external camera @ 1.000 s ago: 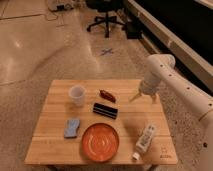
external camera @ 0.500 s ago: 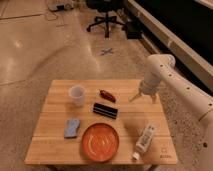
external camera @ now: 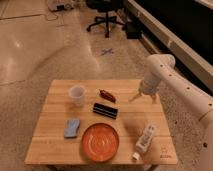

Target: Place the eraser on the white sponge

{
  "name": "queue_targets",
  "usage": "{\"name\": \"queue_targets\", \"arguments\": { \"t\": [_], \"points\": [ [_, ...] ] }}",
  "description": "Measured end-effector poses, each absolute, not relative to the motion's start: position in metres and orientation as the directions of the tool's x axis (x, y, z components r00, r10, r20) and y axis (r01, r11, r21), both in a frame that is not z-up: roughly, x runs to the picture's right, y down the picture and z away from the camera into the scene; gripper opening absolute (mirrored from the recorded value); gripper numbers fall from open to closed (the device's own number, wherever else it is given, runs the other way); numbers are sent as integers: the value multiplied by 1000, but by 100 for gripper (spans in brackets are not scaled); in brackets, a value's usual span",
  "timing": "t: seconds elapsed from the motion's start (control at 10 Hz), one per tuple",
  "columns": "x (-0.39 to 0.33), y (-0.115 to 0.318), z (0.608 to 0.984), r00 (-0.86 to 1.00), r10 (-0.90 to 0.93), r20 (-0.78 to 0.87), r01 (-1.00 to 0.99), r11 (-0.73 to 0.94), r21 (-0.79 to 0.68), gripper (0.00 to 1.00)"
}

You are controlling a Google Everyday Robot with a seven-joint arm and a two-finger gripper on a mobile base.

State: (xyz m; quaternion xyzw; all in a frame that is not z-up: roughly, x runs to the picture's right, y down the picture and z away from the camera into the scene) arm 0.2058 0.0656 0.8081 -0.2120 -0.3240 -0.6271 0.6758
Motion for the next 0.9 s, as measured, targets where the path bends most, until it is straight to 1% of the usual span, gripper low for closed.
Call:
{"name": "queue_targets", "arguments": {
  "t": [0.4,0.9],
  "points": [
    [204,66,807,-7,-711,704,985,118,128,80],
    [109,40,810,-284,-773,567,934,-89,347,80]
  ]
}}
